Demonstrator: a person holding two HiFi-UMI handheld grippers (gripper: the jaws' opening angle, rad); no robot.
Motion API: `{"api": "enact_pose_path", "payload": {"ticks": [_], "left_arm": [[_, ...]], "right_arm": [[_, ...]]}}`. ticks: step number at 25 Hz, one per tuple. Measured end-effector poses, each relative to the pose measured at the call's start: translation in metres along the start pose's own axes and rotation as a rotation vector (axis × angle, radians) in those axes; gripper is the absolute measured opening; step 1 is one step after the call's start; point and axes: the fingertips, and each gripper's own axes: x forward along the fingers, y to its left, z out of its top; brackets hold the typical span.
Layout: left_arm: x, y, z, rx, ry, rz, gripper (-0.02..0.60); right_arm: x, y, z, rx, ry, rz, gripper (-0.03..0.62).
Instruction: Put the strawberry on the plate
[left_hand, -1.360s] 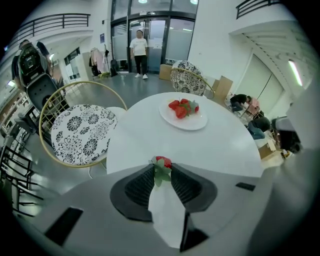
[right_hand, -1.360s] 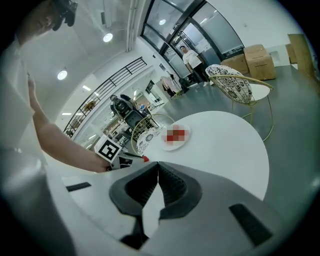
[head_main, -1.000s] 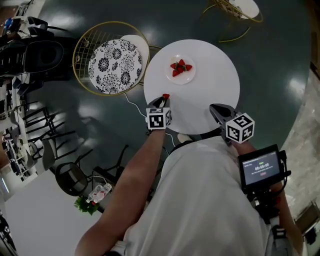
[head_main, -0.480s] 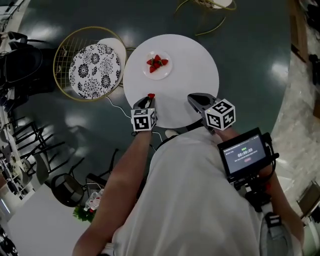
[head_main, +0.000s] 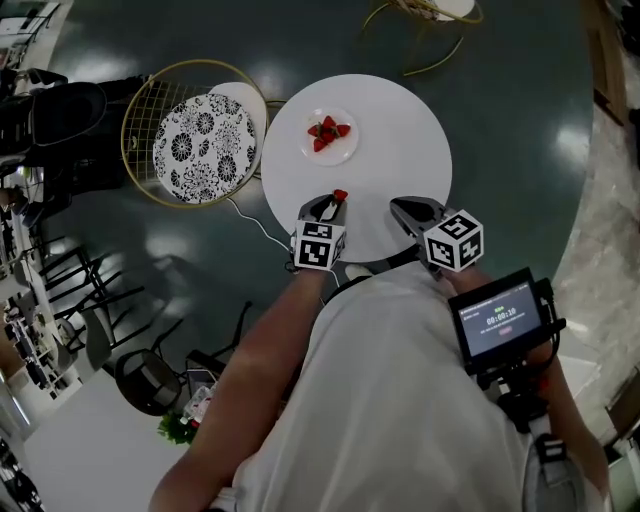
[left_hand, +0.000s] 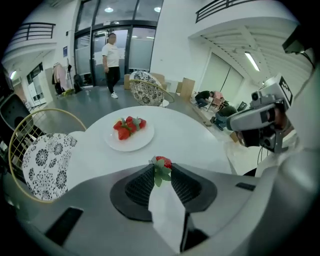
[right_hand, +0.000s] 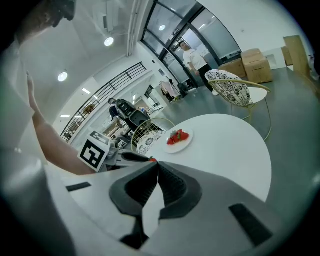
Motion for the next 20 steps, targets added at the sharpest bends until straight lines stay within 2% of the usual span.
{"api": "enact_pose_path", "payload": {"ticks": [5, 15, 20], "left_arm": [[0.006, -0.004, 0.029, 0.040, -0.040, -0.020, 0.112], [0.020, 0.022, 0.065, 0.092, -0.056, 0.013, 0.112], [0.042, 0.037, 0.075, 0.062, -0.021, 0.034, 0.112]], "right_arm": [[-0.002, -0.002, -0.001, 0.010, -0.008, -0.011, 0.008], [-0.004, -0.005, -0.002, 0.032, -0.016, -0.026, 0.008], [-0.003, -0.026, 0.001, 0.048, -0.019, -0.023, 0.008]]}}
